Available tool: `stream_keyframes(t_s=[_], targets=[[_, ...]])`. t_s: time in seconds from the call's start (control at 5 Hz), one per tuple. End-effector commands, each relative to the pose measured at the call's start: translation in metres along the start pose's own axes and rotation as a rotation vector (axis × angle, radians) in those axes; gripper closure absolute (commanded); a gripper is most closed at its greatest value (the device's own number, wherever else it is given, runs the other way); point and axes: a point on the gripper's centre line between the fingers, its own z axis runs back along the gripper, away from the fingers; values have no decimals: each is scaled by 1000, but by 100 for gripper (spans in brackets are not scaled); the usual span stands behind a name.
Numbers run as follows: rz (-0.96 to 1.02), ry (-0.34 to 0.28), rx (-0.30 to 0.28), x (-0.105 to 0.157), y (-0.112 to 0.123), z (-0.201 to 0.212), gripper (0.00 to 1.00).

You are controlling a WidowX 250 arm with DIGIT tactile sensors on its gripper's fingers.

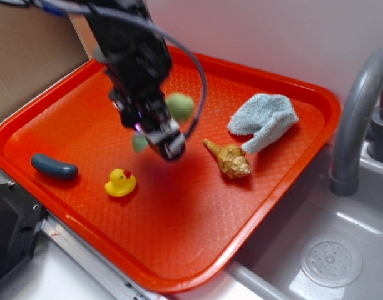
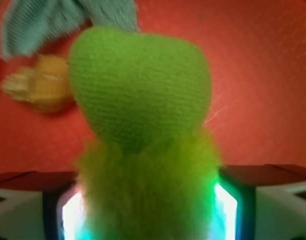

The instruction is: Grab the green animal.

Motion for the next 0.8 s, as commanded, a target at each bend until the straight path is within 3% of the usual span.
stream_keyframes(t_s=[0.0,0.4,0.6], targets=[[233,-110,88,-6,44,91,100],[458,-122,138,-23,87,131,100],[489,-139,155,-27,89,130,100]])
